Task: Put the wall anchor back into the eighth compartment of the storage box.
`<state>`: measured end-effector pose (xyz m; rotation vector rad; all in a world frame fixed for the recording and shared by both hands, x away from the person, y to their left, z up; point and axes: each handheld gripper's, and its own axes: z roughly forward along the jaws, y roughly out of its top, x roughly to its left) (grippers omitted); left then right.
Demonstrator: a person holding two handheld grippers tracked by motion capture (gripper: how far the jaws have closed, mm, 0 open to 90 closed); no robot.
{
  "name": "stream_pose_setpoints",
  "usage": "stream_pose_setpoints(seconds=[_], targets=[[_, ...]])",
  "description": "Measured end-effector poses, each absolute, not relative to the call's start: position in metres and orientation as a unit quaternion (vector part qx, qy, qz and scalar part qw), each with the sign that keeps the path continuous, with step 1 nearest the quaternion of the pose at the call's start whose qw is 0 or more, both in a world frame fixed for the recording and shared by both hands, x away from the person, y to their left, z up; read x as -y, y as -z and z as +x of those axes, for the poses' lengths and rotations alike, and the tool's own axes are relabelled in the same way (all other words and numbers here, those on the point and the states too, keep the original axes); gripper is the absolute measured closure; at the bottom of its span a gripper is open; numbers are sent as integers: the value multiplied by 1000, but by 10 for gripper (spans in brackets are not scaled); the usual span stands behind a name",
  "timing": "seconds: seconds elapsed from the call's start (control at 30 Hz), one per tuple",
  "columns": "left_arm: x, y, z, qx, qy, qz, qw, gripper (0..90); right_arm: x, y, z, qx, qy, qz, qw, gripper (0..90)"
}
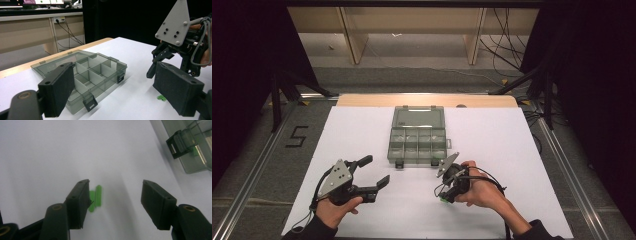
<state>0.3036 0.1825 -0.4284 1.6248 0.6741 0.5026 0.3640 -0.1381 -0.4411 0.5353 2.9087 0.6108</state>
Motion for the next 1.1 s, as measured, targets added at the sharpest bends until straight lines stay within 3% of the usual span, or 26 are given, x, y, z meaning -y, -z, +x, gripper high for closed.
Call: stream_pose_setpoints(seconds=[1.1], targets=[[-182, 429, 303, -292, -219, 704, 609, 163, 132, 460, 369, -973, -161, 163, 28, 677]])
